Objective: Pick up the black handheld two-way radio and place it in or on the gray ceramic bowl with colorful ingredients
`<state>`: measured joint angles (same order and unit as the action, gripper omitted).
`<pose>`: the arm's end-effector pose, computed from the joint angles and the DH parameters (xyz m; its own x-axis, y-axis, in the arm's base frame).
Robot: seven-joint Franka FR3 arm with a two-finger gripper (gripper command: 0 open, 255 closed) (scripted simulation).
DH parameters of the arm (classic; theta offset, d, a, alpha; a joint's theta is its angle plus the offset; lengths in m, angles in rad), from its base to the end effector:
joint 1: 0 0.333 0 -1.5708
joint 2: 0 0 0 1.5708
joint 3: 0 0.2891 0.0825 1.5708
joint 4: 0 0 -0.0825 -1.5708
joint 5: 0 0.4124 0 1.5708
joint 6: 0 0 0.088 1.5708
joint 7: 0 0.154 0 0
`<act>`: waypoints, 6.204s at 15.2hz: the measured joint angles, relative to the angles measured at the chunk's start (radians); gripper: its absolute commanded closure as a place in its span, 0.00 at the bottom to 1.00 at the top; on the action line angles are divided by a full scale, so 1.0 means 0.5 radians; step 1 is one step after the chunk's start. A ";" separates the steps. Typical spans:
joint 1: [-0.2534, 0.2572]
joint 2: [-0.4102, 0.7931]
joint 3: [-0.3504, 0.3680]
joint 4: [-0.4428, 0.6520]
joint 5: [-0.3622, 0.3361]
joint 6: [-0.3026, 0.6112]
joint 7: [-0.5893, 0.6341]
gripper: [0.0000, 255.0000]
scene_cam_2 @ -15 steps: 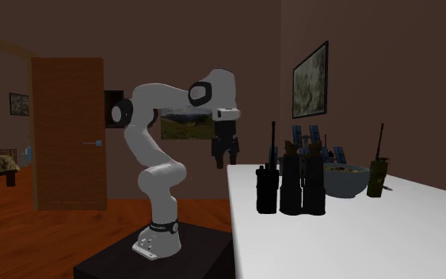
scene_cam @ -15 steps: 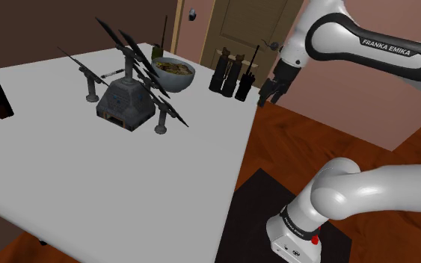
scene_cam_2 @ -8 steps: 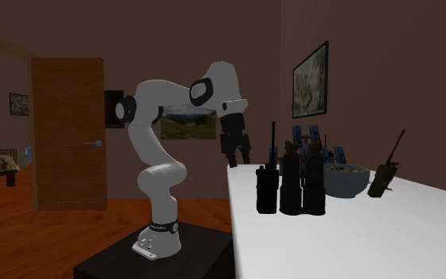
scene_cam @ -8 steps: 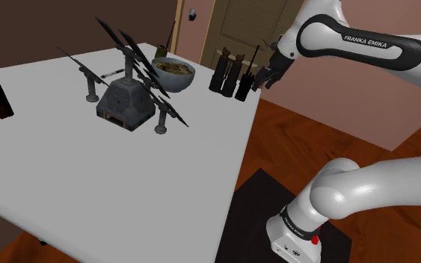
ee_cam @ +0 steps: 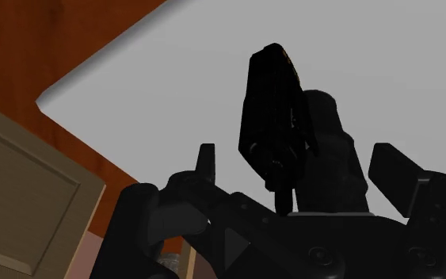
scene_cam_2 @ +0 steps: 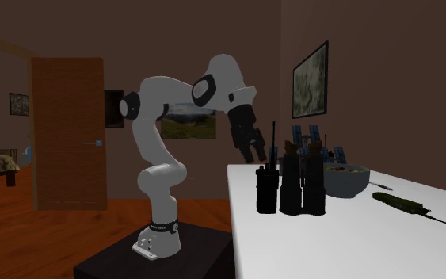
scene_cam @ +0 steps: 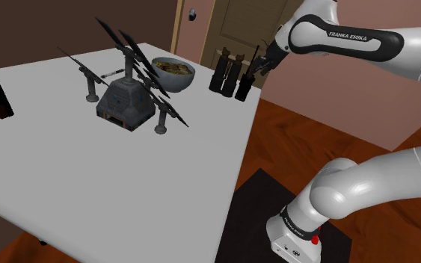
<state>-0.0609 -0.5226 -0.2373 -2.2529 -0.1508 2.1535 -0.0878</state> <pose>0.4667 -0.1644 0.5285 0.9101 -0.1215 0.3961 -0.1601 -0.9849 0.0660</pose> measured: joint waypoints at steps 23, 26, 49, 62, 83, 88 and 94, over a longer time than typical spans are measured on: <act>0.007 0.101 -0.033 -0.075 0.005 0.193 -0.011 1.00; 0.009 0.101 -0.029 -0.021 0.009 0.136 -0.013 1.00; 0.041 0.194 0.001 0.678 0.064 -0.470 -0.051 1.00; 0.114 0.440 0.146 1.088 0.080 -0.656 0.137 1.00; 0.453 1.549 0.552 2.332 -0.124 -0.896 0.848 1.00; 0.450 1.479 0.552 2.100 -0.128 -0.737 0.885 1.00; 0.446 1.408 0.552 1.871 -0.133 -0.582 0.916 1.00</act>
<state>0.1620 0.1812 0.0387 -1.3172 -0.2173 1.8622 0.3702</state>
